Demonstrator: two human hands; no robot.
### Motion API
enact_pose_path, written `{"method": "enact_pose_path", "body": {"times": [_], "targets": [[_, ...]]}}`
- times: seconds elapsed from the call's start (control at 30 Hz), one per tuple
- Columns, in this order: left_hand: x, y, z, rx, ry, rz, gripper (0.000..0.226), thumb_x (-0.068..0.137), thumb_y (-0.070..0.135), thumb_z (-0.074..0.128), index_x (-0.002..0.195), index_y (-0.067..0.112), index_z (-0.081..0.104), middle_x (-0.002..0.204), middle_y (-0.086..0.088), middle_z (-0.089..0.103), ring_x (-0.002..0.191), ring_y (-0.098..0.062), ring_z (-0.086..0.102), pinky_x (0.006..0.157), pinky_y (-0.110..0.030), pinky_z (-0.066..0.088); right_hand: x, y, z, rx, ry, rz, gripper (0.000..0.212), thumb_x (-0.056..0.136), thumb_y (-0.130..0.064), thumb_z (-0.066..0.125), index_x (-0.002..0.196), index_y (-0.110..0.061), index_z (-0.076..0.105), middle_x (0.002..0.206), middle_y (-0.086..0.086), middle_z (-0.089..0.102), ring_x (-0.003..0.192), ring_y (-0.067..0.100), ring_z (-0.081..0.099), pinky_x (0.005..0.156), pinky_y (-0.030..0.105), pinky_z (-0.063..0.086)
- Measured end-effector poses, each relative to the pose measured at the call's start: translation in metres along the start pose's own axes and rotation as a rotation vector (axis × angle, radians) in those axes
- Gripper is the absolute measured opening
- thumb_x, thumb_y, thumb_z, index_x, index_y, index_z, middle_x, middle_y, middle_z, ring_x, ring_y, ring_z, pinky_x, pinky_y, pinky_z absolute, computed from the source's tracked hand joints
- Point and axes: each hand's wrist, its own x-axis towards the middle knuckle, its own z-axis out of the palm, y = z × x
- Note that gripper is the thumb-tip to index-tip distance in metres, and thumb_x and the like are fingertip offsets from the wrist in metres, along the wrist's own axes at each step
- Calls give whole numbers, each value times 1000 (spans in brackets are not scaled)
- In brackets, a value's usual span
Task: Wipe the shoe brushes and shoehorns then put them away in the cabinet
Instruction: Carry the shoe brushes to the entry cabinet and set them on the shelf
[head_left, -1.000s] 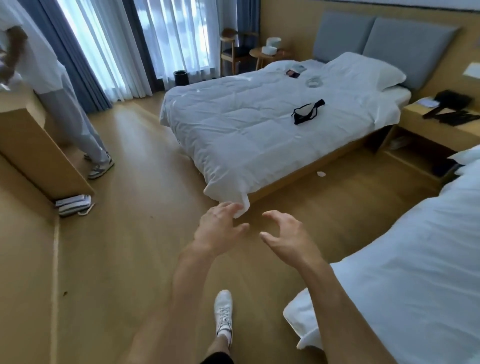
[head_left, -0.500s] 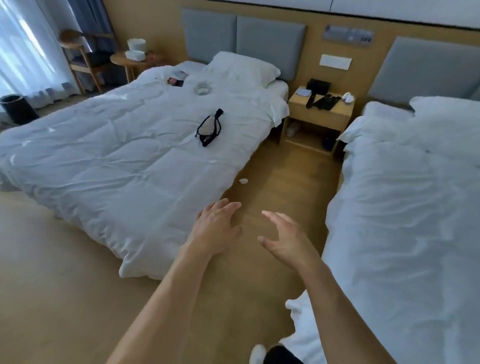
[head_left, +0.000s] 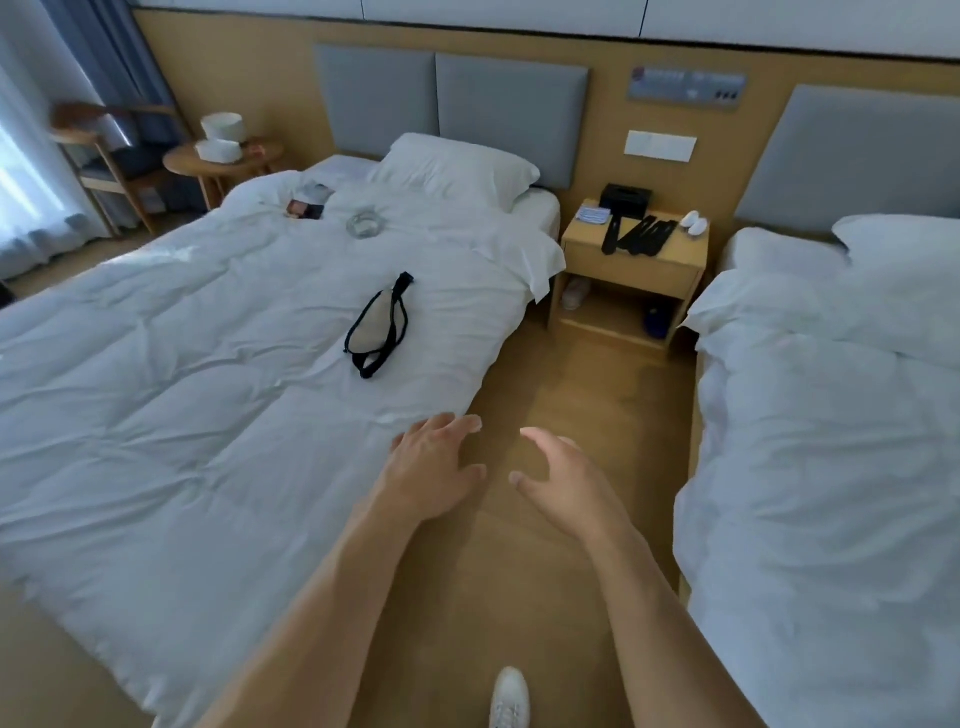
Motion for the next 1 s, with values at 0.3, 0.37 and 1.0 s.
{"method": "enact_pose_path", "body": {"times": [0.3, 0.37, 1.0], "targets": [[187, 36, -23, 12, -21, 69, 60, 93, 46, 57, 147, 33, 34, 150, 4, 40, 135, -23, 40, 111, -43, 31, 166, 30, -78, 5, 49, 89, 51, 96, -38, 60, 144, -32, 45, 144, -3, 51, 129, 17, 51, 92, 31, 41], [231, 42, -21, 5, -42, 90, 60, 92, 42, 57, 147, 32, 34, 150, 3, 40, 134, -24, 40, 111, -42, 31, 200, 41, -91, -1, 65, 114, 51, 96, -38, 61, 144, -33, 45, 144, -4, 52, 128, 17, 52, 91, 30, 41], [691, 150, -17, 37, -251, 470, 60, 90, 44, 61, 144, 34, 37, 149, 1, 41, 135, -24, 41, 109, -51, 38, 530, 118, -246, 96, 274, 418, 55, 95, -36, 63, 146, -32, 43, 146, -5, 51, 132, 15, 50, 104, 32, 44]]}}
